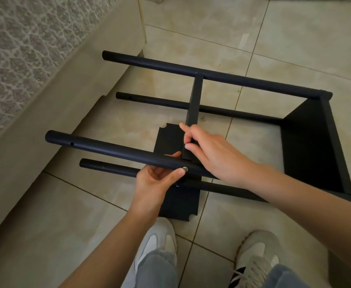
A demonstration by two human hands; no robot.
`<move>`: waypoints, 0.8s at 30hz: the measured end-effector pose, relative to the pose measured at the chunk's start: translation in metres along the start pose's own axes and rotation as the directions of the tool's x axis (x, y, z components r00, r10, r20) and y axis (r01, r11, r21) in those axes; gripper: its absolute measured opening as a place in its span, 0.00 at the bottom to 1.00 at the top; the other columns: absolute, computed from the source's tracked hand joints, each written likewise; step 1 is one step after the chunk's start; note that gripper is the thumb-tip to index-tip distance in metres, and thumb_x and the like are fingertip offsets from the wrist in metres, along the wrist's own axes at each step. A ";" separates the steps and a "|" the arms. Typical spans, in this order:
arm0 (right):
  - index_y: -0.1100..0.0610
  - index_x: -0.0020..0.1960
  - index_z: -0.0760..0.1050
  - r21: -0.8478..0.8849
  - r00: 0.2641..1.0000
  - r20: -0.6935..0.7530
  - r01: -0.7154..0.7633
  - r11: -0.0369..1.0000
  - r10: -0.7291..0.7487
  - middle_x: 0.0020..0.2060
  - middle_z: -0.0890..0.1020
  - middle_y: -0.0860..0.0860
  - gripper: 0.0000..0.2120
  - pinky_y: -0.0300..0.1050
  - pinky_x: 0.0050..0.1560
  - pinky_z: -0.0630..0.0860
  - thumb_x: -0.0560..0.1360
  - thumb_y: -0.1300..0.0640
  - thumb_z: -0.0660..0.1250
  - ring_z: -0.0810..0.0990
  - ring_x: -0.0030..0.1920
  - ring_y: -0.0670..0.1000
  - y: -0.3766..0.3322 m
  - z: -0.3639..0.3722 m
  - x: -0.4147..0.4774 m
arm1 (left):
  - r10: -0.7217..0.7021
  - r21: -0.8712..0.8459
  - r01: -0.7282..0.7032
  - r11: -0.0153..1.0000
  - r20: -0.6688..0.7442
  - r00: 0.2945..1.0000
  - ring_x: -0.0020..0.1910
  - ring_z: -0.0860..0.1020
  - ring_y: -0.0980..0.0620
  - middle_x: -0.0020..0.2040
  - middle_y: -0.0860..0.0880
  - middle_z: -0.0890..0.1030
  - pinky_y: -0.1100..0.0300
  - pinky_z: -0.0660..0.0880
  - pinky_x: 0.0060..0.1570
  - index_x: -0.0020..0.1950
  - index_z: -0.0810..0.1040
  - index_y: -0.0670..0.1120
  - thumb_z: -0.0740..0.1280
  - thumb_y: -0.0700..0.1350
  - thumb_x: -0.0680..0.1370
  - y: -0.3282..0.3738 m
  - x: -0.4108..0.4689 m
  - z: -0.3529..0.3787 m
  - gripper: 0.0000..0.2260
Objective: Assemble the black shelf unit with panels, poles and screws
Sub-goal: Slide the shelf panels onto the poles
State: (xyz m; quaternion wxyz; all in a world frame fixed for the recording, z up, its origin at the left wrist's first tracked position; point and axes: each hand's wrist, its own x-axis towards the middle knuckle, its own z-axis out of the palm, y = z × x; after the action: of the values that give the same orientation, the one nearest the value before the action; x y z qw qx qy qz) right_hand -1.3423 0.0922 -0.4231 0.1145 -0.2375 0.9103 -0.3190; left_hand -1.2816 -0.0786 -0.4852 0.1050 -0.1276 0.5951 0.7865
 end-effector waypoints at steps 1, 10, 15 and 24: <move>0.49 0.51 0.65 0.002 1.000 0.001 -0.004 1.000 0.004 0.73 0.69 0.49 0.04 0.49 0.56 0.76 0.84 0.53 0.55 0.76 0.64 0.48 0.001 0.000 0.001 | 0.001 -0.006 -0.001 1.000 -0.023 1.000 0.60 0.82 0.52 0.59 0.51 0.85 0.67 0.78 0.52 0.60 0.80 0.48 0.79 0.49 0.66 0.000 0.000 0.000 0.24; 0.51 0.51 0.65 0.059 1.000 0.014 0.009 0.998 -0.010 0.75 0.65 0.44 0.03 0.33 0.34 0.71 0.83 0.53 0.56 0.75 0.27 0.44 0.013 0.003 -0.002 | 0.175 0.440 -0.001 0.898 -0.356 0.918 0.38 0.82 0.60 0.37 0.58 0.83 0.71 0.75 0.37 0.46 0.79 0.52 0.74 0.64 0.62 0.012 -0.026 0.023 0.21; 0.50 0.51 0.64 0.114 1.000 0.010 0.001 0.993 -0.002 0.75 0.66 0.43 0.03 0.35 0.29 0.70 0.83 0.53 0.56 0.70 0.24 0.49 0.014 0.002 -0.001 | 0.607 0.926 -0.201 0.320 -0.037 0.793 0.38 0.71 0.52 0.35 0.56 0.73 0.55 0.69 0.42 0.39 0.73 0.50 0.75 0.59 0.68 0.025 -0.022 0.013 0.16; 0.53 0.55 0.74 0.671 0.967 0.073 -0.228 0.705 0.244 0.56 0.82 0.46 0.06 0.48 0.58 0.80 0.82 0.55 0.59 0.81 0.58 0.43 0.028 -0.017 0.002 | 0.168 0.824 -0.549 -0.139 0.566 0.807 0.76 0.63 0.48 0.75 0.53 0.68 0.46 0.64 0.72 0.77 0.66 0.54 0.67 0.60 0.73 0.085 0.026 0.004 0.33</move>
State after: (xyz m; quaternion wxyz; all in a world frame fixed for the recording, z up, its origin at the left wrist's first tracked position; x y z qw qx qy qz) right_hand -1.3605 0.1191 -0.4276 0.2226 -0.0580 0.7566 -0.6120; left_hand -1.3330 -0.0977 -0.4152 0.0180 0.2648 0.9547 0.1344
